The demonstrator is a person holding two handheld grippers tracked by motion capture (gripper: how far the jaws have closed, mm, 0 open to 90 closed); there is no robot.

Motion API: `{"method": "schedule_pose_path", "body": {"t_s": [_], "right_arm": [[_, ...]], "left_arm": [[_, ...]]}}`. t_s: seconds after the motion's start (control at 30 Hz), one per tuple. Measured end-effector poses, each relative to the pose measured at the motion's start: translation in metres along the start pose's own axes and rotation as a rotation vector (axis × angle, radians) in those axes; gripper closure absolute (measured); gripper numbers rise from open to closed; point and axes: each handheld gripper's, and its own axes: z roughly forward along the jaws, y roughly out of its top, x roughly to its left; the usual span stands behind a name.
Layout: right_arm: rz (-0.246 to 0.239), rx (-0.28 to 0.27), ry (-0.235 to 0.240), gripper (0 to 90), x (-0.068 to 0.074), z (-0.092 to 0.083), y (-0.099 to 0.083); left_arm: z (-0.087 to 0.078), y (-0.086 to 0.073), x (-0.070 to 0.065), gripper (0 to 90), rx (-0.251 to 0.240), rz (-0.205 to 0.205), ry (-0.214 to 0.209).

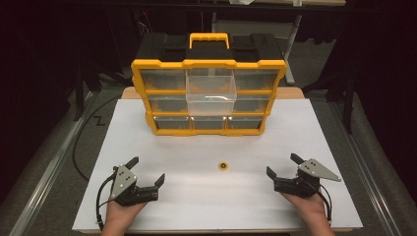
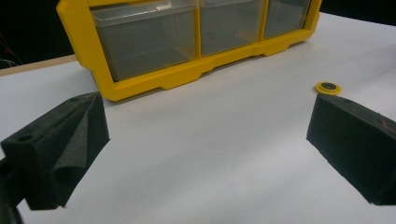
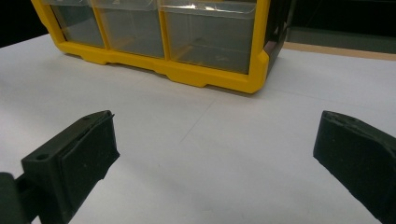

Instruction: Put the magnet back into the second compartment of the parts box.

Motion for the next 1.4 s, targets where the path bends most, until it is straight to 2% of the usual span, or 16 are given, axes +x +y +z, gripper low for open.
{"method": "schedule_pose_path", "body": {"t_s": [0.53, 0.7, 0.93, 0.97, 1.4], "right_arm": [[-0.007, 0.016, -0.015, 0.2, -0.001, 0.001, -0.001], [-0.017, 0.040, -0.028, 0.2, -0.001, 0.002, 0.000], [-0.016, 0.095, -0.041, 0.2, -0.001, 0.005, 0.001], [-0.015, 0.115, -0.044, 0.3, -0.001, 0.005, 0.001], [-0.007, 0.248, -0.033, 0.2, -0.005, 0.012, 0.000]], "left_arm": [[0.002, 0.000, -0.001, 0.2, -0.007, 0.010, -0.003], [0.003, 0.000, -0.002, 0.2, -0.006, 0.010, -0.006], [0.003, 0.000, -0.001, 0.2, 0.000, 0.004, -0.003], [0.003, -0.001, -0.001, 0.2, 0.000, 0.004, -0.002], [0.004, -0.001, -0.002, 0.2, 0.009, 0.011, -0.002]]}}
